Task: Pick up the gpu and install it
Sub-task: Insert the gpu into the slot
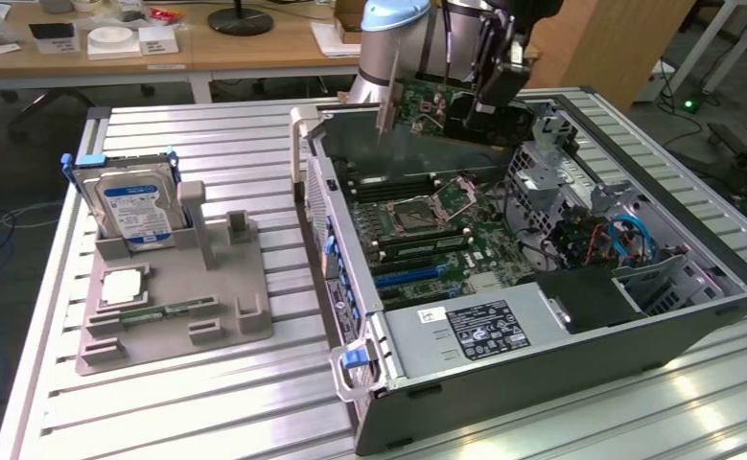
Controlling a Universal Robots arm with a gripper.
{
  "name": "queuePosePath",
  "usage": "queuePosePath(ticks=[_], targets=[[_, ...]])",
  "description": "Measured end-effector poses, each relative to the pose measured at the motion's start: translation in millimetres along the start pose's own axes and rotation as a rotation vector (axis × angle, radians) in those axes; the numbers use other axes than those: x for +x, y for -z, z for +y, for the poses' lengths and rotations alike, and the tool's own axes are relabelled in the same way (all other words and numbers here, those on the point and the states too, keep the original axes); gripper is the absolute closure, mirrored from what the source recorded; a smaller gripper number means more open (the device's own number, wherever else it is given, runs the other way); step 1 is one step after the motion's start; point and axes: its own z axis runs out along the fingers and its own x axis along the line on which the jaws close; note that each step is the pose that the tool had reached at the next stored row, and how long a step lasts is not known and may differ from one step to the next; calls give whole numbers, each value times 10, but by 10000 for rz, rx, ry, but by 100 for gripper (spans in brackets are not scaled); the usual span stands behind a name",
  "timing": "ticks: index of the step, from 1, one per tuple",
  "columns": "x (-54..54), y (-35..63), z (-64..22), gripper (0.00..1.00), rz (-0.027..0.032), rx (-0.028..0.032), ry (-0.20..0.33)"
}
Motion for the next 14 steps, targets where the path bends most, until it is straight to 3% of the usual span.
queuePosePath(ticks=[14], targets=[[0, -1, 0, 73, 32, -3, 1047]])
